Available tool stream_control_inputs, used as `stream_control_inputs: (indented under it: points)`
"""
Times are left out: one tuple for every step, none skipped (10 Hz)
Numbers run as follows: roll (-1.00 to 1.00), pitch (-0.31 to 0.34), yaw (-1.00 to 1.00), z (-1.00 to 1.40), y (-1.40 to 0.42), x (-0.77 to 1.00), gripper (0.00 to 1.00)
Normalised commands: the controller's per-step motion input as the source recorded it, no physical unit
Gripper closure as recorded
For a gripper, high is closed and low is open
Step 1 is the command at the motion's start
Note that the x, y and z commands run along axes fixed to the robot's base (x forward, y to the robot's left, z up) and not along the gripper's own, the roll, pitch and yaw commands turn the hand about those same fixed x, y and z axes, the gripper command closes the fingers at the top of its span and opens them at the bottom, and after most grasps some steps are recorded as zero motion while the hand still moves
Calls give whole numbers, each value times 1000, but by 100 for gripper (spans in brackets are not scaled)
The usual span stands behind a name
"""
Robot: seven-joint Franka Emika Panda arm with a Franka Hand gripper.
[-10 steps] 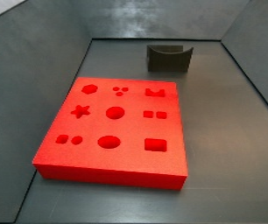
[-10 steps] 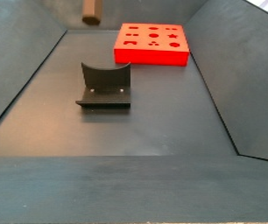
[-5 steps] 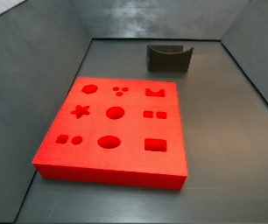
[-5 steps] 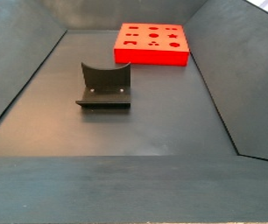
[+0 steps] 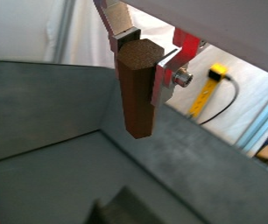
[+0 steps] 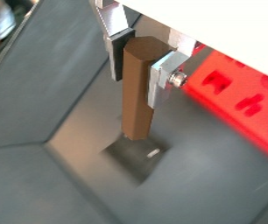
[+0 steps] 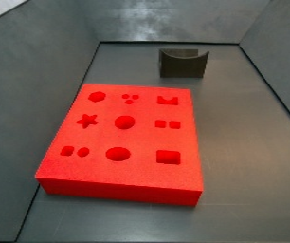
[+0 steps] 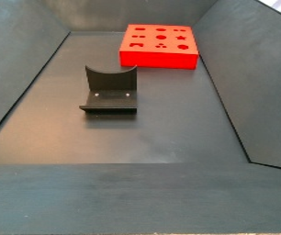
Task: Pick up the hexagon object. Move up. Place the hexagon object on the fixture. Regrasp the hexagon object. Move to above the board. Insert the hexagon object.
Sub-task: Move to above the board, then insert the hexagon object.
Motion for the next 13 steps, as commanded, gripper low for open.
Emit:
stream_control_inputs:
  points:
    - [-1000,50,-10,62,-1000,-592,100]
    - [-1000,42,-7,59,-1000,-605,100]
    - [-1000,32,-7,60,-1000,-622,100]
    - [-1000,16,-1,62,-1000,-663,100]
    - [-1000,-6,0,50,-850,-600,100]
    - [-784,-32,6,24,-443,-372,100]
    - [-643,-35,-4,13,-293,-274,100]
    - [-401,-25,-5,7,-136,-150,100]
    - [-269,-19,-5,3,-82,-98,100]
    - [0,0,0,-26,0,0,100]
    - [0,-24,0,-31,0,0,100]
    - [-29,-86,0,-174,123,-66,100]
    - [0,-104,0,-337,206,-234,100]
